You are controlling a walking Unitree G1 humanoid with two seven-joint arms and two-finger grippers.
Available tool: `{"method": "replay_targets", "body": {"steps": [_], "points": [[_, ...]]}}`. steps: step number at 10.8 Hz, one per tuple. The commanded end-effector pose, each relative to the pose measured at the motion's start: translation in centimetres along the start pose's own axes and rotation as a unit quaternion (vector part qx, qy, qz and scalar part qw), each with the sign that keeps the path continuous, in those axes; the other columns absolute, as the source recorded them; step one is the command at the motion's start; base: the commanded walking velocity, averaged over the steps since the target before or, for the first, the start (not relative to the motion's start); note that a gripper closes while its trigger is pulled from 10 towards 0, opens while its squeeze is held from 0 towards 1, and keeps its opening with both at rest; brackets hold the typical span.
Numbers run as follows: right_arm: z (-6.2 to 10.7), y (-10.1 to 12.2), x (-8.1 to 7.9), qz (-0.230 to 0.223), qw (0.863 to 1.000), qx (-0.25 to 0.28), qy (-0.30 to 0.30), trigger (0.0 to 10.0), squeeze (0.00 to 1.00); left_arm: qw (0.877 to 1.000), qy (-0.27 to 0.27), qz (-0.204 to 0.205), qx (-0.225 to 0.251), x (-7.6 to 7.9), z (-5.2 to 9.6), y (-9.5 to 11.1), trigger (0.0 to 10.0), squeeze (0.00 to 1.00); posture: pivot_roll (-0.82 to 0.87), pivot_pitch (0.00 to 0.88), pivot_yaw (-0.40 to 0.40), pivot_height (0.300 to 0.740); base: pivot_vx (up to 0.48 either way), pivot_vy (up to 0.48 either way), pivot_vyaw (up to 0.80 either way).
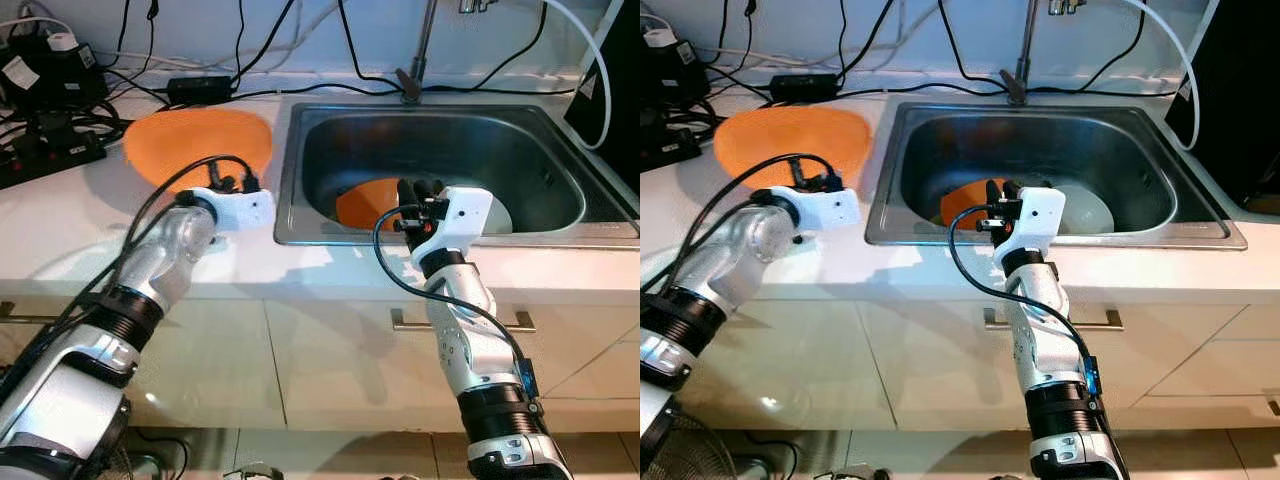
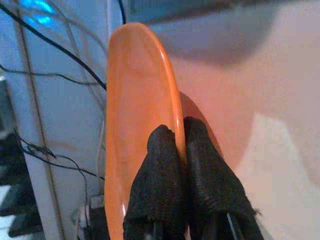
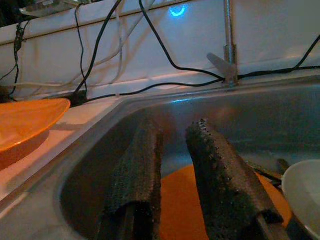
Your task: Kitchen organization
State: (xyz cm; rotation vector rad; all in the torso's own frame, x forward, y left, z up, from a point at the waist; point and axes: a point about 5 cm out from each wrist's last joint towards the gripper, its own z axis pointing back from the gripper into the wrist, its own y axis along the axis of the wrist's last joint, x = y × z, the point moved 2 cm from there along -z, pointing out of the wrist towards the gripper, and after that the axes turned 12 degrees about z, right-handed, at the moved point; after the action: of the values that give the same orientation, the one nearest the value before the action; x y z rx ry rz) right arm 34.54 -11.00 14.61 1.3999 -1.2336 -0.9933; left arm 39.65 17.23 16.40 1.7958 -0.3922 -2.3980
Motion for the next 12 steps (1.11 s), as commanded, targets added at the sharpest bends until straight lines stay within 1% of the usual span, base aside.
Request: {"method": "replay_targets", "body": {"steps": [1,2,3,4,5,6,7,8,9,10,11,12], "points": [[-0.4,0.2,0.1,0.001,1.0,-0.001,-0.004,10.0,0.0,0.998,0.036,-0.02,0.037,-1.1,0.2,1.6,0.0,0.0,0.05,0.0,0.026,0.74,0.0,0.0,0.0],[-0.7,0.6,0.1,0.0,1.0,0.003,-0.003,10.0,0.0,0.995,0.066,-0.017,0.078,-1.5,0.4,3.3,5.9,0.0,0.05,0.0,0.024,0.74,0.0,0.0,0.0],[-1.2,1.4,0.2,-0.009,1.0,0.013,-0.006,10.0,0.35,0.989,0.087,-0.007,0.12,-1.5,0.7,5.2,10.0,0.0,0.05,0.0,0.021,0.74,0.0,0.0,0.0],[-1.7,2.1,0.4,-0.015,1.0,0.018,-0.009,10.0,1.0,0.984,0.094,0.003,0.149,-1.1,1.0,6.6,10.0,0.0,0.04,0.0,0.02,0.74,0.0,0.0,0.0],[-2.2,2.9,0.5,-0.029,0.999,0.029,-0.009,10.0,1.0,0.981,0.092,0.009,0.17,-0.6,1.2,7.6,10.0,0.0,0.04,0.0,0.02,0.74,0.0,0.0,0.0],[-2.5,3.6,0.5,-0.047,0.998,0.034,-0.008,10.0,1.0,0.98,0.085,0.01,0.181,-0.1,1.4,8.1,10.0,0.0,0.04,0.0,0.019,0.74,0.0,0.0,0.0],[-3.2,4.7,0.5,-0.105,0.994,0.042,-0.003,10.0,1.0,0.978,0.077,0.009,0.196,0.6,1.7,8.8,10.0,0.0,0.04,0.0,0.016,0.74,0.0,0.0,0.0],[-3.6,5.4,0.6,-0.169,0.985,0.046,-0.001,10.0,1.0,0.976,0.076,0.011,0.202,0.7,1.8,9.1,10.0,0.0,0.04,0.0,0.014,0.74,0.0,0.0,0.0],[-4.1,6.0,0.4,-0.242,0.969,0.041,0.011,10.0,1.0,0.974,0.078,0.012,0.213,0.7,2.0,9.4,10.0,0.0,0.04,0.0,0.012,0.74,0.0,0.0,0.0],[-4.3,6.1,0.2,-0.272,0.962,0.033,0.017,10.0,1.0,0.973,0.078,0.013,0.219,0.8,2.1,9.6,10.0,0.0,0.05,0.0,0.011,0.74,0.0,0.0,0.0],[-4.5,6.0,-0.3,-0.305,0.952,0.015,0.033,10.0,0.84,0.97,0.076,0.01,0.232,0.9,2.3,10.0,10.0,0.0,0.05,0.0,0.009,0.74,0.0,0.0,0.0],[-4.7,5.7,-0.7,-0.323,0.945,-0.002,0.043,10.0,0.0,0.966,0.079,0.005,0.248,0.8,2.6,10.5,10.0,0.0,0.06,0.0,0.008,0.74,0.0,0.0,0.0]]}}
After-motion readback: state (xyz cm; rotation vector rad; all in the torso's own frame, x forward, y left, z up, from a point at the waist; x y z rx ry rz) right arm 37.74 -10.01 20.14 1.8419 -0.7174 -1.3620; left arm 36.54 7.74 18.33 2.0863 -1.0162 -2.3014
